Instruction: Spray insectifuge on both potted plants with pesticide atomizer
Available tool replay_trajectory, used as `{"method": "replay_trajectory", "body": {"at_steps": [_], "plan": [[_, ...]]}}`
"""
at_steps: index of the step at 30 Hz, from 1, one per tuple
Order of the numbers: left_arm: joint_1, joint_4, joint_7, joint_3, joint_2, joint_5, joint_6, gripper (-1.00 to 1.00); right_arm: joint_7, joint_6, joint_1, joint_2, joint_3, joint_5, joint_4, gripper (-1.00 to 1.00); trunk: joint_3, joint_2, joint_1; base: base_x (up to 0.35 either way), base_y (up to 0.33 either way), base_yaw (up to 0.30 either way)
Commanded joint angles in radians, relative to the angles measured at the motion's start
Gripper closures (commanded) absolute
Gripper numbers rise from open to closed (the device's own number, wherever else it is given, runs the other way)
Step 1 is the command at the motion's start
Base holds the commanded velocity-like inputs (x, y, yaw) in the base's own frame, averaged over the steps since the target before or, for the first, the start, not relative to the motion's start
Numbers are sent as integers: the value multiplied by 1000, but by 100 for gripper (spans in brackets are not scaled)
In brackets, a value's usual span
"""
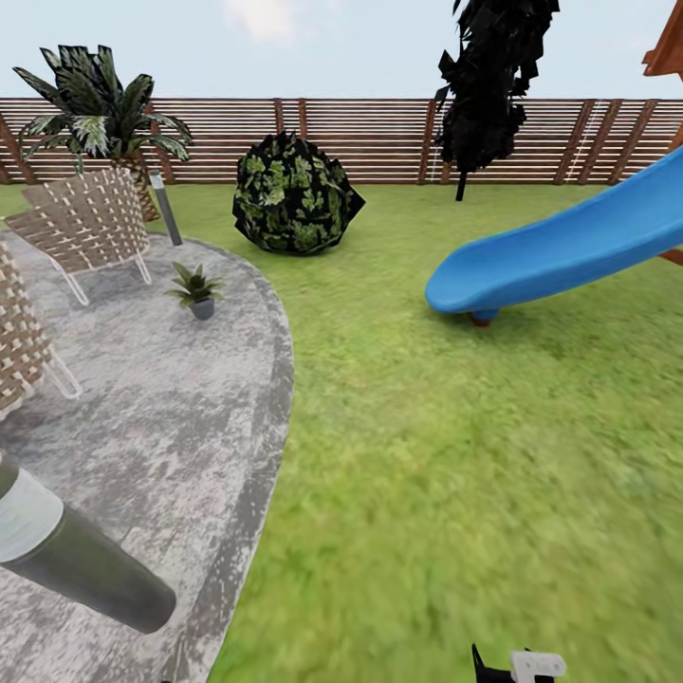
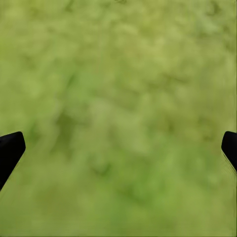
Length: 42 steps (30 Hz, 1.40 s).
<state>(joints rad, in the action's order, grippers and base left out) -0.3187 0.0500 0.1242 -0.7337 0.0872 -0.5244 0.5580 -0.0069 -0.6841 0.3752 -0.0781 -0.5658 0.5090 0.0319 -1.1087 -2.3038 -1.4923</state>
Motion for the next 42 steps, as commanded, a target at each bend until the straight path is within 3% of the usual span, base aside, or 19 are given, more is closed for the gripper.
{"method": "replay_trajectory", "body": {"at_steps": [1, 42], "plan": [[0, 0, 6, -9, 0, -3, 2, 100, -1, -3, 1, 0, -8, 9, -1, -100, -1, 0, 0, 340, -1, 0], [0, -1, 6, -8, -1, -3, 2, 100, 1, -2, 1, 3, -9, 8, -2, -100, -1, 0, 0, 340, -9, 0]]}}
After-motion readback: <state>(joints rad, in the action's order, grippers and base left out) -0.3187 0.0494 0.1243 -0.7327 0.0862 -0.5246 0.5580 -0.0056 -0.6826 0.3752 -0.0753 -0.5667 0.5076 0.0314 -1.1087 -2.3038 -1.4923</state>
